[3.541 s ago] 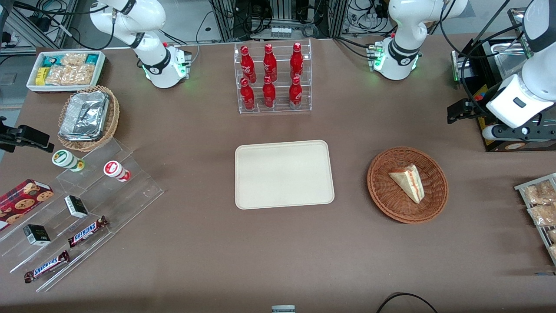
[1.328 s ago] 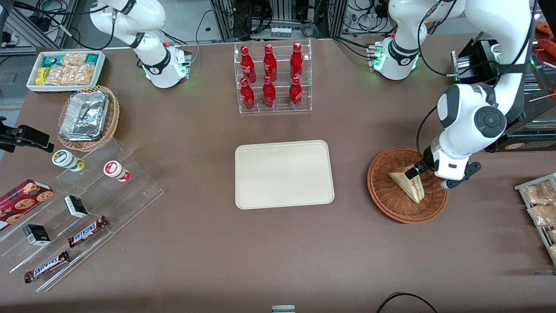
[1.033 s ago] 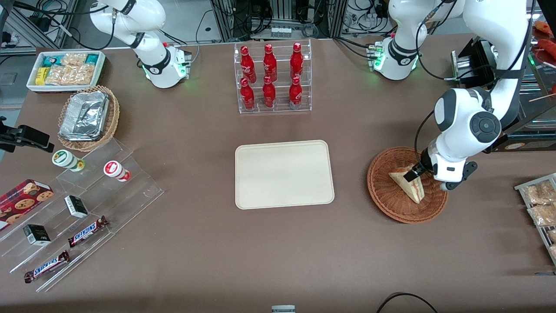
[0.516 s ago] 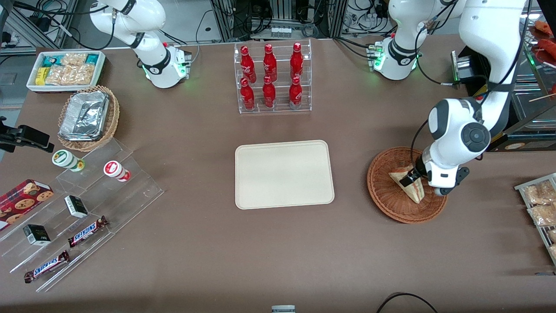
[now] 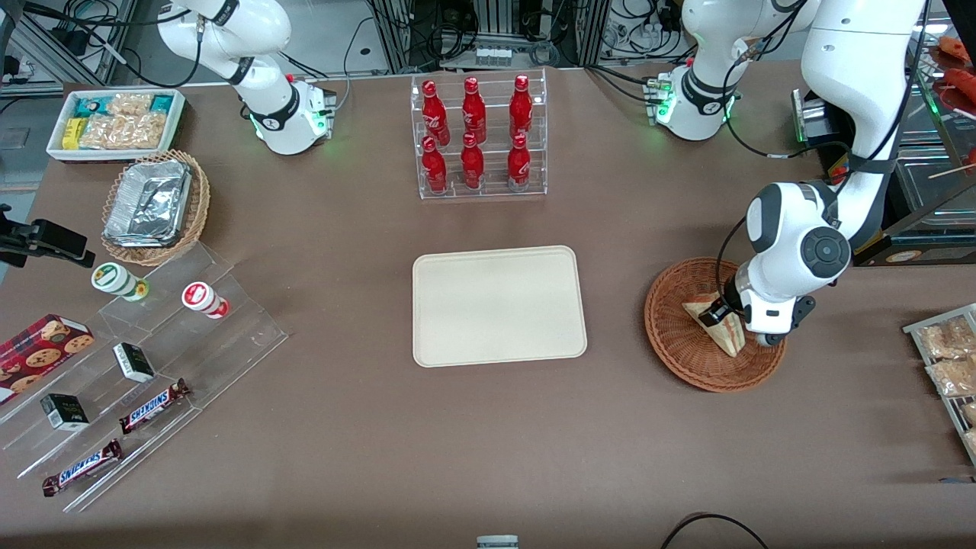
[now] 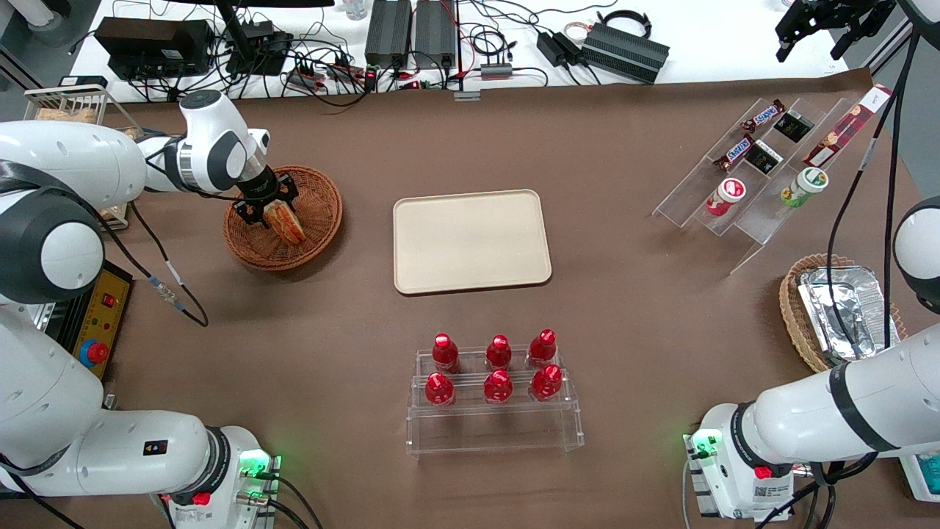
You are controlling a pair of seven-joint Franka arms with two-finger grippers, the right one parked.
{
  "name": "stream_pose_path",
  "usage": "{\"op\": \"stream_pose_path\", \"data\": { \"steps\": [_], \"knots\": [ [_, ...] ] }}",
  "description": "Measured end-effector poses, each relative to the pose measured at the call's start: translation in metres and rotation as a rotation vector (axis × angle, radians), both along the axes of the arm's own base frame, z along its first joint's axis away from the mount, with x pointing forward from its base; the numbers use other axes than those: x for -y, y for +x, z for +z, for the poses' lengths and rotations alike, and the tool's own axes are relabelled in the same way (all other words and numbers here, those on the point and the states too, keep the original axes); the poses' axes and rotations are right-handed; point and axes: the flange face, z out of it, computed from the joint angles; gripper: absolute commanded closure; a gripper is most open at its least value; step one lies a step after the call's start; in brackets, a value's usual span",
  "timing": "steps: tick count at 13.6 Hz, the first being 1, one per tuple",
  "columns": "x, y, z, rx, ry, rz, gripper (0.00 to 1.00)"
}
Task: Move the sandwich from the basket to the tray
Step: 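Close the left gripper on the sandwich and lift it from the basket, then carry the sandwich with the left gripper over the cream tray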
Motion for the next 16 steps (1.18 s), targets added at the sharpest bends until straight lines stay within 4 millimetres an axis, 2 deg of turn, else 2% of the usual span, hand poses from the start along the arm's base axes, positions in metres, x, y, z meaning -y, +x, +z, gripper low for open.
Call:
{"op": "stream_pose_path", "data": {
  "steps": [3,5,7,9,11,16],
  "knots": [
    [0.000,-0.001,0.020,-0.039,-0.006,-0.091,1.00],
    [0.007,0.005,0.048,-0.047,-0.011,-0.142,1.00],
    [0.027,0.019,0.083,-0.029,-0.020,-0.192,1.00],
    [0.057,0.033,0.107,0.010,-0.036,-0.241,1.00],
    [0.093,0.040,0.112,0.031,-0.056,-0.298,1.00],
    [0.198,0.043,0.084,0.018,-0.092,-0.444,1.00]
  ]
}}
